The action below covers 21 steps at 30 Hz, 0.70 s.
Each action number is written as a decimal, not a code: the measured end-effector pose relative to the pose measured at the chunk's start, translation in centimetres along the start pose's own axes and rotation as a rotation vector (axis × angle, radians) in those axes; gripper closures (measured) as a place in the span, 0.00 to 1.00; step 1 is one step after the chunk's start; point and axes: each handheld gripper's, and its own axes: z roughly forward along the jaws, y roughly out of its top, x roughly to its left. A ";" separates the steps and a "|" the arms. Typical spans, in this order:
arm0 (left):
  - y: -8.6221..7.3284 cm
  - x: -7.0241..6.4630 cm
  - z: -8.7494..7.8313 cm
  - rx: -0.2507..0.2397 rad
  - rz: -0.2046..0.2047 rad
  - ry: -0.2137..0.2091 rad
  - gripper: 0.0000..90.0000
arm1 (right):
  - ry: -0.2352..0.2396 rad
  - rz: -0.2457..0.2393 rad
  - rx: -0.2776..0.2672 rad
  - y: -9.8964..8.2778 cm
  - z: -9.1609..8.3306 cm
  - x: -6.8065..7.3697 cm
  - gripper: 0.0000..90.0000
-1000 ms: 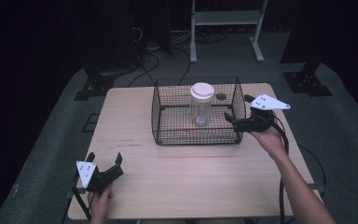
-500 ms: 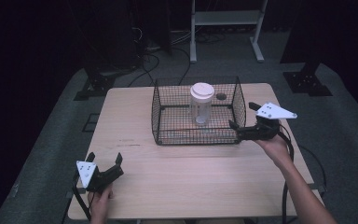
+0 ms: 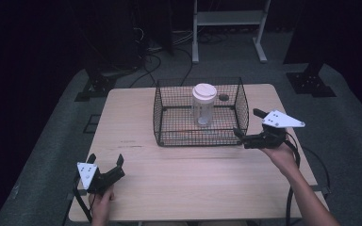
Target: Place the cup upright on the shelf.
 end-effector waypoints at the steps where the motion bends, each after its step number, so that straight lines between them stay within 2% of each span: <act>1: 0.0 0.0 0.0 0.000 0.002 0.000 0.00 | -0.001 0.002 -0.001 0.0 -0.1 0.0 0.01; 11: 0.0 0.0 0.0 -0.001 0.005 0.001 0.00 | -0.019 -0.005 0.004 -0.9 -1.6 0.1 0.01; 21: 0.0 -0.1 0.0 -0.001 0.008 0.002 0.00 | -0.022 0.023 0.004 -2.2 -2.7 0.1 0.01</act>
